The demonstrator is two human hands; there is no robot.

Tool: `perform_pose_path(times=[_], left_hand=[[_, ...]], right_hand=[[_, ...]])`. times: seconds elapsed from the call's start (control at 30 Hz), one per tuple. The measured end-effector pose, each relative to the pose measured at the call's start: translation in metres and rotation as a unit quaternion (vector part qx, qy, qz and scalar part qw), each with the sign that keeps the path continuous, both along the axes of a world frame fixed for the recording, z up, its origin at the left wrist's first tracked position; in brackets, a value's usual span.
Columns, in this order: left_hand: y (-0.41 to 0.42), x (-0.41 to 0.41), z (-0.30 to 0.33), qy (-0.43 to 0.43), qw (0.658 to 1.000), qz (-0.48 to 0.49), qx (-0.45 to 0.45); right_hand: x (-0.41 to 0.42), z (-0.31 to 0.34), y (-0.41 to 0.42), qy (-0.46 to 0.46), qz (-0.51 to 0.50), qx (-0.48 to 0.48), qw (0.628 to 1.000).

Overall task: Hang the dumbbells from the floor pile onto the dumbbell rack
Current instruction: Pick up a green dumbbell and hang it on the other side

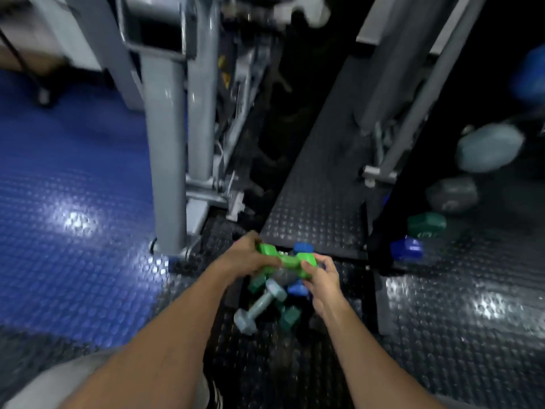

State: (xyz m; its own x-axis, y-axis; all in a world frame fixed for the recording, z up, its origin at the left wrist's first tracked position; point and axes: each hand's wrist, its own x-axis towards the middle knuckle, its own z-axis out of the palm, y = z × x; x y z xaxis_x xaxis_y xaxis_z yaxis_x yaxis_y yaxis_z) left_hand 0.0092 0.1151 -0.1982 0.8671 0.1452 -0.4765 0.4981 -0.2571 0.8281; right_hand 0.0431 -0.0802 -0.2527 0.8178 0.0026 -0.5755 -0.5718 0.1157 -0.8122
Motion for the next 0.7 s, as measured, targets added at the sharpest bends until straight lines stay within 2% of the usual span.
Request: perform_pose_path(times=[0.1,0.27,0.5,0.7], left_hand=[[-0.004,0.005,0.059,-0.038,0.997,-0.019,-0.060],[-0.008,0.010,0.157,-0.131,0.983,-0.070,-0.110],[-0.014,0.011,0.264,-0.274,0.947,-0.040,-0.161],[-0.027,0.000,0.324,-0.354,0.921,0.003,-0.161]], right_hand=[[0.025,0.064,-0.004,-0.100,0.013,-0.011,0.995],[0.066,0.180,-0.006,-0.270,0.050,-0.047,0.961],[0.092,0.309,-0.005,-0.364,0.072,-0.079,0.925],[0.093,0.377,0.002,-0.408,0.092,-0.069,0.906]])
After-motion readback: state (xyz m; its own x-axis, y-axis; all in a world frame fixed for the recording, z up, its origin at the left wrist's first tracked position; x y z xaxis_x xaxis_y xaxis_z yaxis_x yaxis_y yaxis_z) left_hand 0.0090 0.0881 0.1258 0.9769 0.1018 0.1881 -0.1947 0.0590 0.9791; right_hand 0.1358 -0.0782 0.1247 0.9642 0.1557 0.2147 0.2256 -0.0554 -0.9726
